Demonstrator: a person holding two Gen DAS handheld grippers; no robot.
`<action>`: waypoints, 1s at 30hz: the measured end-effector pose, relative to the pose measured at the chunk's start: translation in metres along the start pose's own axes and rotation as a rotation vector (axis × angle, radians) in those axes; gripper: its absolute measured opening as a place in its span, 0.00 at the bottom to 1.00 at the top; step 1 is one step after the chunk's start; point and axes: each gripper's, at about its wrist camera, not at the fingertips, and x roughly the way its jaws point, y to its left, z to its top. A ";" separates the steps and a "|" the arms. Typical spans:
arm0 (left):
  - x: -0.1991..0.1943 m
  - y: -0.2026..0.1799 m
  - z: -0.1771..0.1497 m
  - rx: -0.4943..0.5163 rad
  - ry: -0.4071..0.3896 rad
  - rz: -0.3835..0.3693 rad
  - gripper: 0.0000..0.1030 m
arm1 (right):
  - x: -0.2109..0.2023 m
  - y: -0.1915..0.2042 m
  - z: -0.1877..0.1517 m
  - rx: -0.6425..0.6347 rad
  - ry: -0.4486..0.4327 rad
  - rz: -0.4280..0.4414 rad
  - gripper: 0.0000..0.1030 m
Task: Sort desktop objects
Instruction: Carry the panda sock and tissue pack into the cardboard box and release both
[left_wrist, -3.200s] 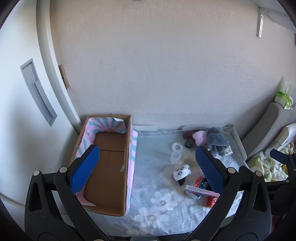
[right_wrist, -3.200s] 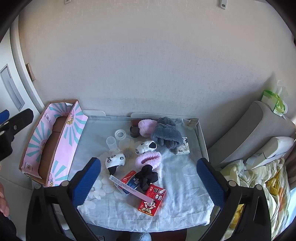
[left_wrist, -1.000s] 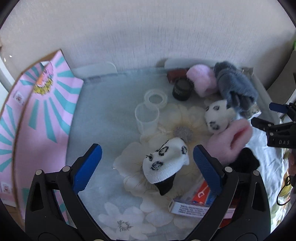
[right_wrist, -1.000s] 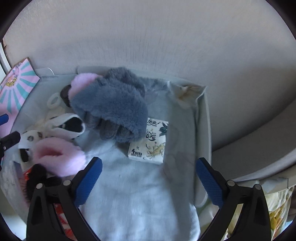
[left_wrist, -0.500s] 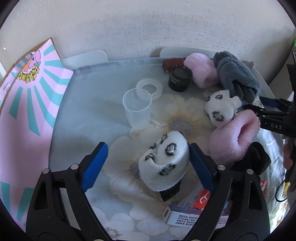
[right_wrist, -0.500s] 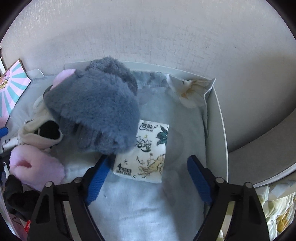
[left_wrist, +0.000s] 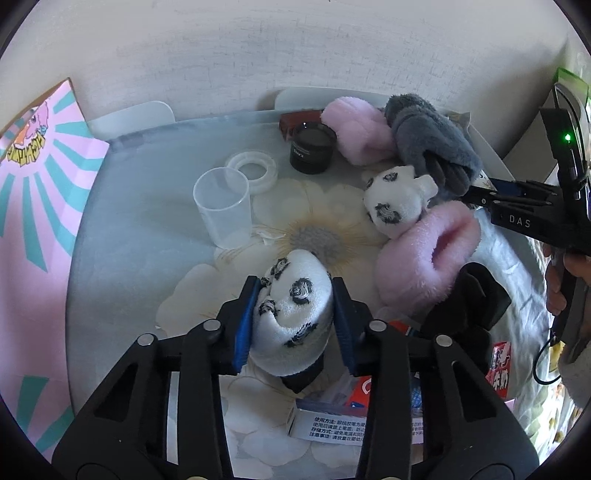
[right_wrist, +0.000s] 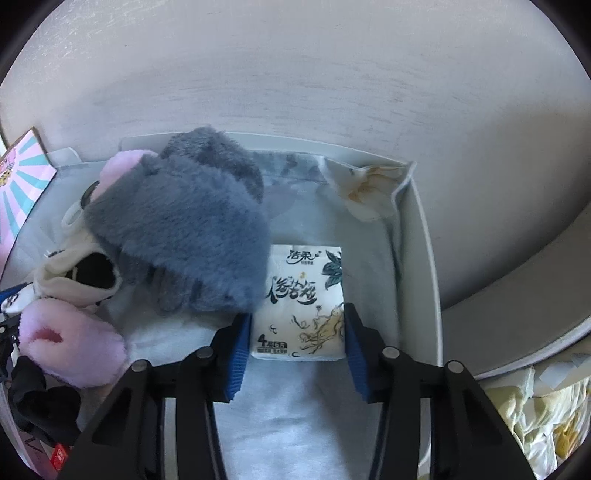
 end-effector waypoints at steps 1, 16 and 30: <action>-0.001 0.000 -0.001 -0.001 0.000 -0.004 0.33 | -0.002 -0.002 -0.001 0.004 -0.001 -0.001 0.42; -0.018 0.007 0.007 0.004 0.005 0.021 0.31 | -0.047 -0.017 -0.015 0.021 -0.012 -0.021 0.42; -0.133 0.023 0.042 0.000 -0.109 0.036 0.31 | -0.142 0.040 0.031 -0.128 -0.032 -0.007 0.42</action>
